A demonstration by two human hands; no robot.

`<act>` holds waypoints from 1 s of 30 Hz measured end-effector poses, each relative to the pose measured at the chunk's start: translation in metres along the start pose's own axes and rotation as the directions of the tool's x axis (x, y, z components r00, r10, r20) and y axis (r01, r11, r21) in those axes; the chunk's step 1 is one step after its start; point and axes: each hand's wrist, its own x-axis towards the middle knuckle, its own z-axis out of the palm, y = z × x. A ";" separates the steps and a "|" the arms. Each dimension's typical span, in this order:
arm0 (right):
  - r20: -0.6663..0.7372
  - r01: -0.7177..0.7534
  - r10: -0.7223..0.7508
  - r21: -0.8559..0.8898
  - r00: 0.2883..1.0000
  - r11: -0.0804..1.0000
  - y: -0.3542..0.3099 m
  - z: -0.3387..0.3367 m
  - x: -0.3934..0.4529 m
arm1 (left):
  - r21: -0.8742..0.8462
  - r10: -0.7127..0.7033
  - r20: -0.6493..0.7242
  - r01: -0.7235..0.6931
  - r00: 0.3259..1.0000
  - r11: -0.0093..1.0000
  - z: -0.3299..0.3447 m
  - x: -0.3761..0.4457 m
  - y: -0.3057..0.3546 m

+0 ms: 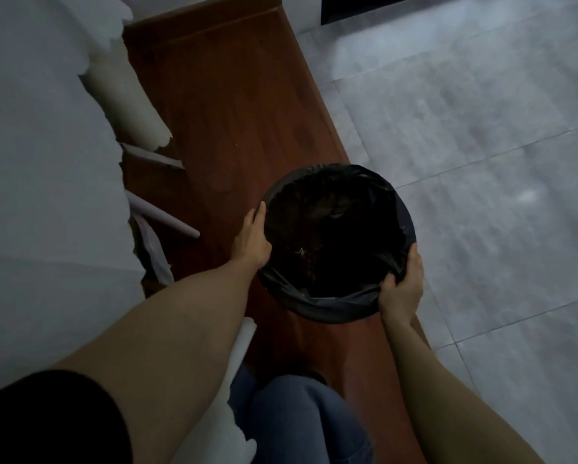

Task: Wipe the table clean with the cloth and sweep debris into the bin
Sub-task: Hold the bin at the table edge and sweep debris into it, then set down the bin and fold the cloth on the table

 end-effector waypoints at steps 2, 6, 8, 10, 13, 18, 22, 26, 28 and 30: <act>0.020 -0.017 0.017 -0.017 1.000 1.000 0.007 0.008 -0.001 | 0.011 -0.011 0.000 0.011 1.000 1.000 0.009 0.006 -0.006; 0.014 -0.023 0.023 -0.037 1.000 0.999 0.012 0.017 -0.002 | 0.014 -0.031 -0.030 0.031 0.999 0.999 0.021 0.011 -0.014; 0.016 -0.019 0.020 -0.039 1.000 0.999 0.011 0.018 -0.001 | 0.024 -0.037 -0.048 0.038 0.998 0.999 0.023 0.012 -0.015; 0.046 -0.043 0.046 -0.061 0.998 0.997 0.007 0.018 -0.003 | 0.041 -0.052 -0.041 0.054 0.998 0.998 0.025 0.012 -0.016; 0.120 -0.073 0.089 -0.135 0.989 0.988 -0.004 0.012 -0.006 | 0.078 -0.055 -0.017 0.057 0.998 0.995 0.024 0.011 -0.013; 0.209 -0.030 0.103 -0.325 0.972 0.945 -0.033 -0.005 -0.012 | 0.162 -0.020 0.040 0.013 0.999 0.987 0.010 -0.006 0.014; 0.283 0.045 0.065 -0.367 0.957 0.929 -0.079 -0.037 -0.030 | 0.184 0.061 0.080 -0.075 0.995 0.980 -0.028 -0.040 0.040; 0.321 0.097 0.039 -0.396 0.946 0.913 -0.138 -0.083 -0.049 | 0.182 0.129 0.083 -0.142 0.988 0.973 -0.085 -0.081 0.064; 0.339 0.128 0.015 -0.396 0.941 0.909 -0.171 -0.109 -0.060 | 0.178 0.184 0.072 -0.194 0.980 0.965 -0.117 -0.108 0.077; 0.359 0.159 -0.006 -0.399 0.933 0.903 -0.207 -0.134 -0.071 | 0.173 0.244 0.072 -0.253 0.967 0.952 -0.150 -0.140 0.089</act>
